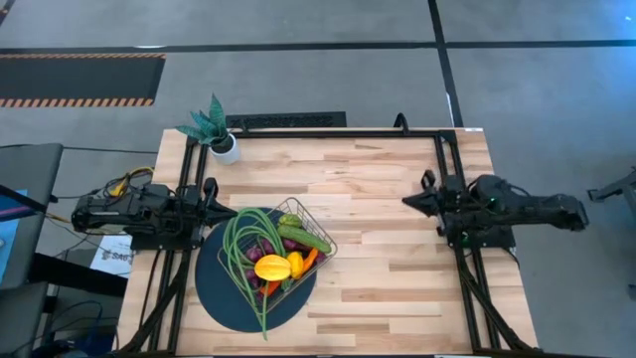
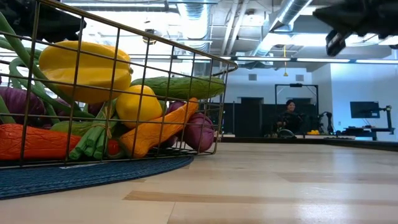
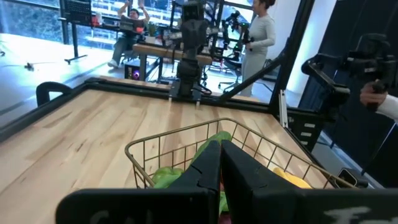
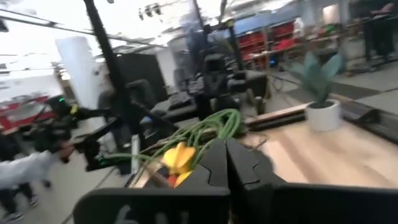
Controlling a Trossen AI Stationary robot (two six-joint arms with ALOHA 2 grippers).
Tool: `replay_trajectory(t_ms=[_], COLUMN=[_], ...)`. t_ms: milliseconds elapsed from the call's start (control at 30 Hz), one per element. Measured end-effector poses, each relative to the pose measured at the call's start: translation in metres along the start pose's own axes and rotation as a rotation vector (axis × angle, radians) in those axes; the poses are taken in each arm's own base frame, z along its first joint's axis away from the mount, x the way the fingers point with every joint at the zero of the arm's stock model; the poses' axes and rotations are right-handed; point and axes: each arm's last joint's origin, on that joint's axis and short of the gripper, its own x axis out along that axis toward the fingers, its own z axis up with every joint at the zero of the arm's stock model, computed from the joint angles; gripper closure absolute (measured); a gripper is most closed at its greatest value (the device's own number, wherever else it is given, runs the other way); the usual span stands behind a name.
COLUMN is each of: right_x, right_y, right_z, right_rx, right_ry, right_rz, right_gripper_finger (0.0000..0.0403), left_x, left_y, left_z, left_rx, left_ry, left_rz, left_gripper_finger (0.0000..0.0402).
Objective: Build produce basket
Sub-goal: Return to Home Position
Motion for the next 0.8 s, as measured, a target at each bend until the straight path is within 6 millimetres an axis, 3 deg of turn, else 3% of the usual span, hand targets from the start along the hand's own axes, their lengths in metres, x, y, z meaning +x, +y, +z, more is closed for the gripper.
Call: replay_trajectory(t_ms=[233, 633, 800], right_x=[-0.002, -0.013, -0.012], right_y=[0.004, 0.0, -0.004], right_z=[-0.029, -0.042, -0.055], right_rx=[-0.01, -0.004, -0.022], right_ry=[-0.084, 0.003, 0.038], right_rz=[0.132, 0.092, 0.057], right_gripper_finger=[0.0403, 0.0403, 0.0403], left_x=[0.0, 0.0, 0.005], left_y=[0.0, 0.0, 0.004], left_z=[0.0, -0.001, -0.014], left_rx=[-0.002, 0.027, 0.046], left_ry=[0.0, 0.005, 0.035], left_rz=[0.001, 0.005, 0.052], left_gripper_finger=[0.0401, 0.0401, 0.0401])
